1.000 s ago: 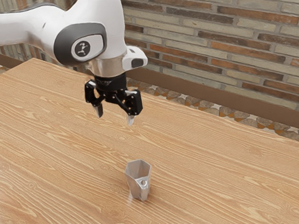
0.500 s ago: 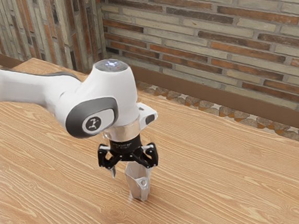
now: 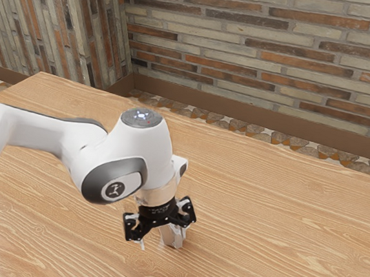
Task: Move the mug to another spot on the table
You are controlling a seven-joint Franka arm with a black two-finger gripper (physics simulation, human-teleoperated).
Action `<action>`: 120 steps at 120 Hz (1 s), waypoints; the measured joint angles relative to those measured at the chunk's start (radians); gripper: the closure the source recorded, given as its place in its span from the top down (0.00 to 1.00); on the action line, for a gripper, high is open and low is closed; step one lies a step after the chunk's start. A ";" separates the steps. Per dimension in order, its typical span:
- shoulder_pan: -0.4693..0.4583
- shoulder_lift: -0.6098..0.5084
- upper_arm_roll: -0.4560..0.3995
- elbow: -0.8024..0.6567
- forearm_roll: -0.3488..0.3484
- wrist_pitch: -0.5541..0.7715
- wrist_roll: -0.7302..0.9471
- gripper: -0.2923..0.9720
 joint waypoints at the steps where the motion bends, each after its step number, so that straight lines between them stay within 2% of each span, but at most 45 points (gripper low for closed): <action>1: 0.000 0.003 0.000 0.000 0.004 0.003 -0.005 0.77; 51: -0.006 0.180 0.015 0.061 0.232 0.065 -0.177 0.76; 78: 0.040 0.250 0.018 0.098 0.266 0.062 -0.237 0.76; 120: 0.030 0.337 0.019 0.135 0.325 0.047 -0.308 0.75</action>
